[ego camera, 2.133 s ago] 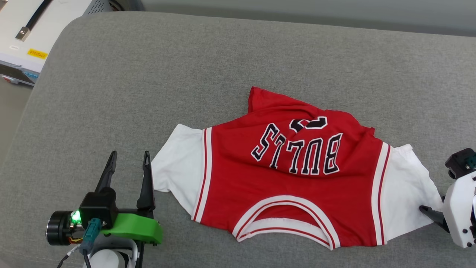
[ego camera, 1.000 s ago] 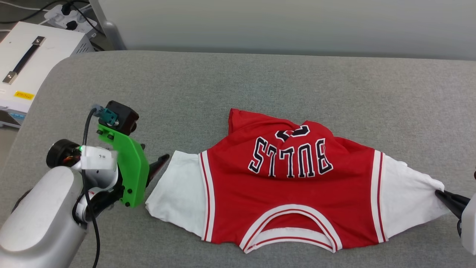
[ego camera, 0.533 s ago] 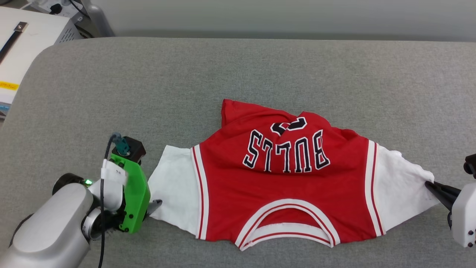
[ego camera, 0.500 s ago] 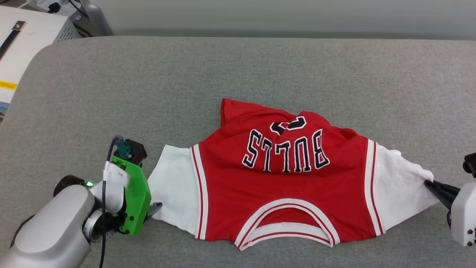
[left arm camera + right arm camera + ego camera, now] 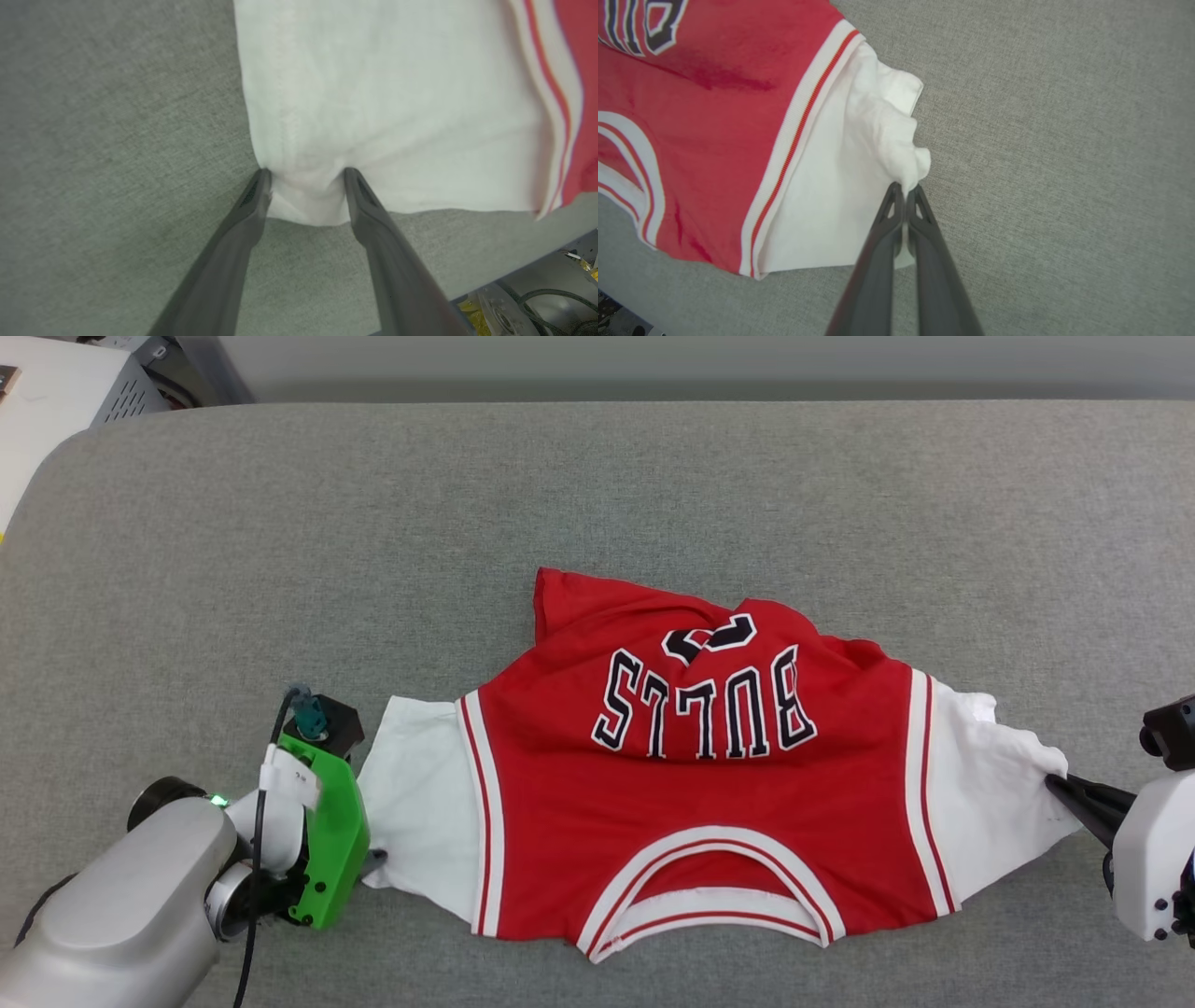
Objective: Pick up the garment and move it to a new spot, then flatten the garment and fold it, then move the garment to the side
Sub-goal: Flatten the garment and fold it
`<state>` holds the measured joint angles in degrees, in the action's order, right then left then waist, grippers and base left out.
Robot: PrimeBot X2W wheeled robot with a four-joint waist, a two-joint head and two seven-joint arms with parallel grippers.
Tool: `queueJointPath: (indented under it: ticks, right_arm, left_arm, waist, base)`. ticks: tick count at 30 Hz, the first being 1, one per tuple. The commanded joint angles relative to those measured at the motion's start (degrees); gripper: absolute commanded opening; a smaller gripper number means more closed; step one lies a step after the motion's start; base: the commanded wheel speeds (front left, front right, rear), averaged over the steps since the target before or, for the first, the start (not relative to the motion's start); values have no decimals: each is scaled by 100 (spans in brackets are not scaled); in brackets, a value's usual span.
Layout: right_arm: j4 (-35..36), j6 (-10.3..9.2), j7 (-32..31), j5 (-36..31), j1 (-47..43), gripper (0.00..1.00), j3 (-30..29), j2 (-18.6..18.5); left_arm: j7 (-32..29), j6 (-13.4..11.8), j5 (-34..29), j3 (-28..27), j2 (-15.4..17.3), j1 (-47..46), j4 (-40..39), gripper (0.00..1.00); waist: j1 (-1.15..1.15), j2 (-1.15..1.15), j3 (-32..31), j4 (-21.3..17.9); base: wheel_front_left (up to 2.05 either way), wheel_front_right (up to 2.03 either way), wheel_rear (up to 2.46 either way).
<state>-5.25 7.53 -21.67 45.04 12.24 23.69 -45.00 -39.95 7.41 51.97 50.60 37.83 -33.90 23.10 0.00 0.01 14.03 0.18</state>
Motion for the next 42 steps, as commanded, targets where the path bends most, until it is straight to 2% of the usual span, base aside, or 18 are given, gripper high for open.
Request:
queueJointPath:
  ticks: [1, 5, 9, 17, 21, 25, 28, 32, 37, 42]
  right_arm:
    - [-4, -4, 23, 11, 110, 0, 19, 24]
    - [-30, -4, 87, 30, 120, 0, 70, 53]
    - [-49, -4, 187, 113, 139, 0, 25, 71]
    - [208, -4, 586, 337, 84, 0, -308, 92]
    - [497, -4, 776, 446, 103, 0, -619, 33]
    - [804, -4, 933, 481, 186, 0, -1013, -31]
    - [1042, -4, 1014, 443, 328, 0, -1260, -65]
    - [1232, -4, 1051, 401, 619, 0, -1468, -60]
    - [1290, -4, 1070, 279, 1101, 0, -1638, -55]
    - [1045, -4, 1011, -162, 1746, 0, -1838, 6]
  left_arm:
    - [11, 7, 63, 303, -105, 226, 212, 0]
    - [430, 7, 219, 348, -33, 166, 222, 0]
    - [1131, 7, 453, 102, 109, 117, 23, 0]
    - [2192, 0, 610, -374, 515, 108, -1018, 0]
    - [2417, -93, 701, -657, 665, 31, -1723, 0]
    - [2685, -343, 662, -994, 743, -166, -2375, 0]
    - [2863, -553, 528, -1186, 704, -385, -2739, 0]
    - [3027, -665, 453, -1365, 532, -725, -3082, 0]
    - [3116, -688, 280, -1488, 323, -1278, -3199, 0]
    - [3155, -687, -10, -1515, 102, -1917, -3039, 0]
  waist:
    - [0, -1, -18, 1]
    - [0, -1, -143, 6]
    - [0, -1, -349, 13]
    - [0, -1, -780, 90]
    - [0, -1, -937, 118]
    - [0, -1, -1046, 129]
    - [0, -1, -1119, 125]
    - [0, -1, -1179, 107]
    - [0, -1, -1192, 79]
    - [0, -1, -1016, 28]
  base:
    - [0, 0, 0]
    - [0, 0, 0]
    - [0, 0, 0]
    - [0, 0, 0]
    - [0, 0, 0]
    - [0, 0, 0]
    - [0, 0, 0]
    - [0, 0, 0]
    - [0, 0, 0]
    - [0, 0, 0]
